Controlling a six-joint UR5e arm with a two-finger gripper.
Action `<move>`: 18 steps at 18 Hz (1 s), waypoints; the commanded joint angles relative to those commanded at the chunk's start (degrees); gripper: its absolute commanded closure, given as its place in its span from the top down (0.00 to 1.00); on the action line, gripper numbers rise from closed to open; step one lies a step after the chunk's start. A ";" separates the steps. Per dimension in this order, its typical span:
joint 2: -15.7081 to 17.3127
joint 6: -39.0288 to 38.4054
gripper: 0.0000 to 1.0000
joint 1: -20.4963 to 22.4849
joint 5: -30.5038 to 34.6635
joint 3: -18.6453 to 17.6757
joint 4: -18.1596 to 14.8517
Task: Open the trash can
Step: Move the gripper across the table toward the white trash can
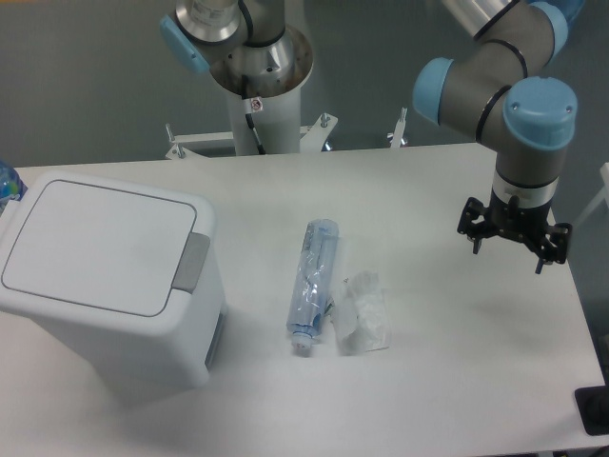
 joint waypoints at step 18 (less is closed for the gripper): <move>3.77 -25.91 1.00 -2.63 -14.13 -1.32 4.83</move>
